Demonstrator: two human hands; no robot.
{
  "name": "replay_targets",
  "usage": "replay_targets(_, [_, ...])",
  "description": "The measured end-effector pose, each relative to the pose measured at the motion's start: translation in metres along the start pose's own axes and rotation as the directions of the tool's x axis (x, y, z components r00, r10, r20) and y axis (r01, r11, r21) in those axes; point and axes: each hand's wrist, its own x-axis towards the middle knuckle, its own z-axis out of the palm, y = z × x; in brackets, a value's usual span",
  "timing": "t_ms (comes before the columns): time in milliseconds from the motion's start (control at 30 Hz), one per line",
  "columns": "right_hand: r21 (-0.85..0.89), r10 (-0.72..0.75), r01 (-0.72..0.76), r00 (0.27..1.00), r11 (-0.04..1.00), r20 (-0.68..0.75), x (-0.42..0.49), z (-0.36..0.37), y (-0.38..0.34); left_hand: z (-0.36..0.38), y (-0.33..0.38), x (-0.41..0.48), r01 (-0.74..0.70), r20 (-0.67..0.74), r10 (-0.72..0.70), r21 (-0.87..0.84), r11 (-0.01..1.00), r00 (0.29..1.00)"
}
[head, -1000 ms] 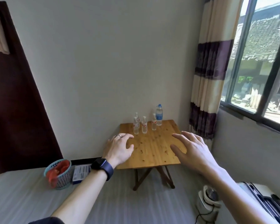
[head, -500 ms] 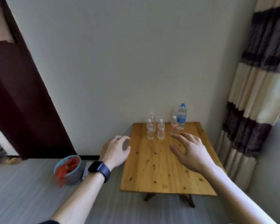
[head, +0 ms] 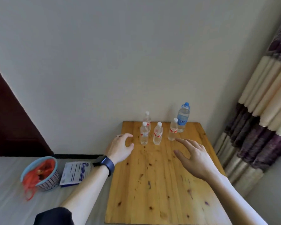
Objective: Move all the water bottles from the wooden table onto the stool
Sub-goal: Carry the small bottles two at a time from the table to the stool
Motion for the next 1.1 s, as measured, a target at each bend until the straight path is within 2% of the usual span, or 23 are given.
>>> replay_targets(100, [0.04,0.055,-0.056,0.998,0.998,0.037,0.033,0.022,0.012,0.017,-0.016,0.034,0.023,0.085,-0.023,0.0,1.0,0.996])
replay_targets(433, [0.058,0.118,-0.138,0.958,0.989,0.263,0.181,0.11,0.061,0.076,-0.038,0.169,0.119,0.182,-0.137,0.106,0.987,0.974])
replay_targets(533, [0.062,0.101,-0.126,0.947,0.99,0.304,0.24,0.129,0.07,0.093,-0.037,0.221,0.087,0.184,-0.111,0.134,0.987,0.977])
replay_targets(667, [0.072,0.063,-0.089,0.949,0.993,0.309,0.314,0.168,0.08,0.128,-0.041,0.281,0.101,0.237,-0.148,0.199,0.975,0.96])
replay_targets(767, [0.049,0.051,-0.07,0.942,0.996,0.33,0.361,0.197,0.082,0.158,-0.047,0.316,0.016,0.271,-0.113,0.335,0.942,0.956])
replay_targets(900, [-0.018,0.036,-0.032,0.923,0.999,0.383,0.387,0.228,0.093,0.19,-0.056,0.34,-0.149,0.343,-0.051,0.533,0.833,0.938])
replay_targets(967, [0.0,0.0,0.0,0.941,1.0,0.339,0.381,0.238,0.099,0.197,-0.057,0.343,-0.165,0.338,-0.044,0.562,0.811,0.94])
replay_targets(1100, [0.072,-0.042,0.023,0.959,0.997,0.281,0.353,0.242,0.106,0.204,-0.064,0.331,-0.149,0.314,-0.024,0.515,0.844,0.949])
